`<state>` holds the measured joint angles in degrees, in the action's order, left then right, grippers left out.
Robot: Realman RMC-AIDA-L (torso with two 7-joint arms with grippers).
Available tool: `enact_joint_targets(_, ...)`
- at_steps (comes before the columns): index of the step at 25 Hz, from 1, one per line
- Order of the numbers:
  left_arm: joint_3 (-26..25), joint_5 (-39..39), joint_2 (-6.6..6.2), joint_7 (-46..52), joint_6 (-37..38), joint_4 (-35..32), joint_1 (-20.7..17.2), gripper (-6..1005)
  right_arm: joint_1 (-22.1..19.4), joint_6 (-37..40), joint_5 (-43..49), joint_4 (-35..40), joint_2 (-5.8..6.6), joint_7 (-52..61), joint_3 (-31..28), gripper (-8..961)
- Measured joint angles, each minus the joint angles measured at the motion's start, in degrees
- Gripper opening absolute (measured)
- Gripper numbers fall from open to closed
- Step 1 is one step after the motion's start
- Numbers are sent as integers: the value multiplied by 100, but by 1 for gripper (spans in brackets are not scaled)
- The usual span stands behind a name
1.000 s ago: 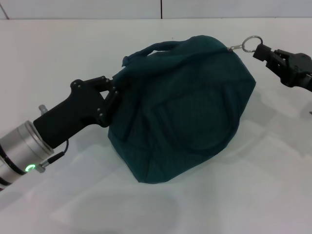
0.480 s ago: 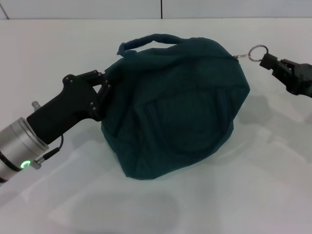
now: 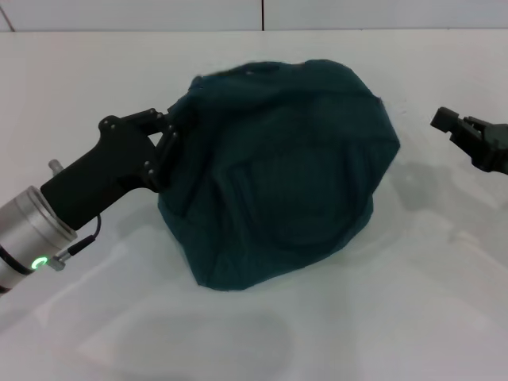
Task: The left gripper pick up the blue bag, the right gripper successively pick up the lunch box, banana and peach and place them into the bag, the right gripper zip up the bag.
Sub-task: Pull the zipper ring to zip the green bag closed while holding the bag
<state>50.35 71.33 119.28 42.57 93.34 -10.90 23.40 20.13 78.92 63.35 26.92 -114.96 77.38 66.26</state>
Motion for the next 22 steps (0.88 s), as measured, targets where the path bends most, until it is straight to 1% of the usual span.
enact_joint_targets(8,1,-18,-1,-3,0,-1,-18,51,8,-115,9,-111,8,-61,21,-1)
enact_joint_targets(13,1,-18,-1,-4,0,0,-24,51,78,-115,26,-111,14,-73,35,24)
enact_joint_targets(21,1,-18,-1,-4,0,0,-22,50,214,-214,378,-111,1,-234,43,65)
enact_joint_targets(22,1,-18,-1,-4,0,0,-20,50,224,-257,424,-111,-2,-243,49,106)
